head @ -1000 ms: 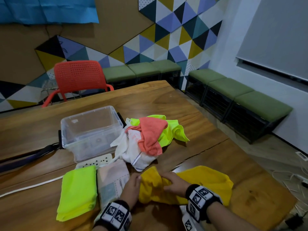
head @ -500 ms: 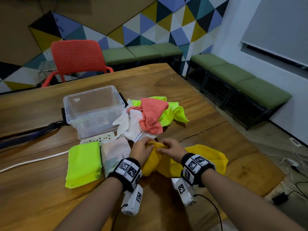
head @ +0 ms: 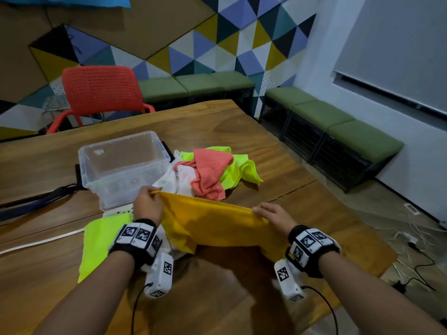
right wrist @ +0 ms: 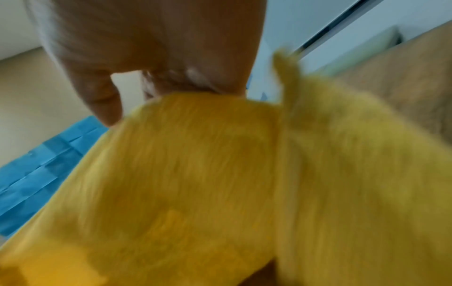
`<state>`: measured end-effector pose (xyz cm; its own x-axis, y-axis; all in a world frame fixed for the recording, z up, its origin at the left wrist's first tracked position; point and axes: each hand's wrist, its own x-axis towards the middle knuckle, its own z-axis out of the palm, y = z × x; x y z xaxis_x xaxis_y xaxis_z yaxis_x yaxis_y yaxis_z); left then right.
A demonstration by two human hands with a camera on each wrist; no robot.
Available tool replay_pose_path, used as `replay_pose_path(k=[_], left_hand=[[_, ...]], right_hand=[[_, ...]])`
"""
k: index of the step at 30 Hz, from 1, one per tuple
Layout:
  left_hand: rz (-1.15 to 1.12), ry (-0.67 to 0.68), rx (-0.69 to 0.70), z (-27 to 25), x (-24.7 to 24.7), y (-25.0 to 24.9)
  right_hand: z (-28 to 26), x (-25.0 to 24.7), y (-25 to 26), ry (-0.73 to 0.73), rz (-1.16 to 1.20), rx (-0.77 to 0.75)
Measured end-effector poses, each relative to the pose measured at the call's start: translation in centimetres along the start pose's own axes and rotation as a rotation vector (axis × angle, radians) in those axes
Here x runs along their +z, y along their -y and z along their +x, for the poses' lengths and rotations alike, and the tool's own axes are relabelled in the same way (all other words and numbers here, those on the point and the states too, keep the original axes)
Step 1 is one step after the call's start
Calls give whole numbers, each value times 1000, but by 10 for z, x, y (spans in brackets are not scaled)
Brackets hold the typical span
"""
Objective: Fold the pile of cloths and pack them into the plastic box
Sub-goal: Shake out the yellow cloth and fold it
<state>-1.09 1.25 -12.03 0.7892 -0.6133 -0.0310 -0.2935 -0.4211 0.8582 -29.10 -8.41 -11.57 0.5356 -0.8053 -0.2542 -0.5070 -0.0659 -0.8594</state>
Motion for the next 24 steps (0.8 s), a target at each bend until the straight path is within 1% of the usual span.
replay_pose_path(k=[2,3,4,5,6,8,10,11,12,14,15,17,19,20,22,23,24], left_hand=[[-50,-18,-2,0,0,-3],[-60,11,20,-3,5,-6],[-55,72,64,-8,11,-9],[-42,169,122,-14,20,-13],[-26,294,185,-22,29,-19],[79,542,308,-42,47,-34],[262,695,446,-57,65,-43],[375,738,513,-62,73,-46],[495,747,575,-65,78,-48],[672,692,642,-66,82,-50],[708,655,640,-64,82,-49],[748,580,653,-58,79,-49],[774,554,630,-50,74,-47],[786,551,604,-46,72,-45],[822,538,548,-39,68,-40],[836,529,525,-37,66,-37],[843,525,502,-36,64,-34]], right_hand=[[0,-13,-6,-36,-49,18],[0,-16,-8,-33,-97,20],[2,-17,-10,-21,-164,23],[3,-14,-9,0,-231,18],[6,-10,-8,22,-278,0],[9,1,3,54,-284,-60],[10,11,13,76,-257,-133],[11,14,18,80,-249,-167],[12,16,20,81,-251,-180],[11,13,22,92,-276,-184],[9,9,21,100,-278,-180],[7,-3,16,118,-258,-116],[4,-16,11,135,-280,-43],[2,-22,9,146,-375,16],[-2,-32,5,207,-659,107],[-4,-35,3,241,-760,134],[-6,-37,1,261,-764,150]])
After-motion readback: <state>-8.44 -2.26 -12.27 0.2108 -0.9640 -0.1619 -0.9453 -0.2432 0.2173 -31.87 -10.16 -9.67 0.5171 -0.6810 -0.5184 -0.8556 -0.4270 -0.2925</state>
